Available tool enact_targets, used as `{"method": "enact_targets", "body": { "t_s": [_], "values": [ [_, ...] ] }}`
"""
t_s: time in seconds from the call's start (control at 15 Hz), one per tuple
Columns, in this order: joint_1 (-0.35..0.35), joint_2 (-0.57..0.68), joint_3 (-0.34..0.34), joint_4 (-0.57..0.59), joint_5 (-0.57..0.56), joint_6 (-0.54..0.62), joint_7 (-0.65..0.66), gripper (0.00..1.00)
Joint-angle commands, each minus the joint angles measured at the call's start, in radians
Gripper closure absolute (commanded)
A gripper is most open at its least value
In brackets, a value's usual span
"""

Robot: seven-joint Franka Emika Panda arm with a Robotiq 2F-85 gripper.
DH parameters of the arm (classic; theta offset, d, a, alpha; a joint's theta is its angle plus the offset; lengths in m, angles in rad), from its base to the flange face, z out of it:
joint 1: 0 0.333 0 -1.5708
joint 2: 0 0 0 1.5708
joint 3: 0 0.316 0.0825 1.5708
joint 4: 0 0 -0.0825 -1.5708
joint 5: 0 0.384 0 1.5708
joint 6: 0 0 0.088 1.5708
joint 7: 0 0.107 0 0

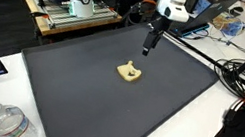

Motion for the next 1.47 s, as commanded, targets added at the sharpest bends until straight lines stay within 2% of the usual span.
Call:
{"method": "enact_targets", "body": {
  "t_s": [0.0,0.6,0.8,1.07,1.4],
  "values": [
    [0.118,0.018,-0.073,0.070,-0.147,-0.076,0.215,0.00],
    [0.266,0.092,-0.081,0.196,-0.335,-0.359,0.482,0.00],
    [0.295,0.138,-0.069,0.234,-0.393,-0.418,0.502,0.00],
    [0.290,0.182,-0.048,0.276,-0.393,-0.421,0.476,0.00],
    [0.206,0.204,-0.027,0.327,-0.309,-0.318,0.368,0.00]
  ]
}}
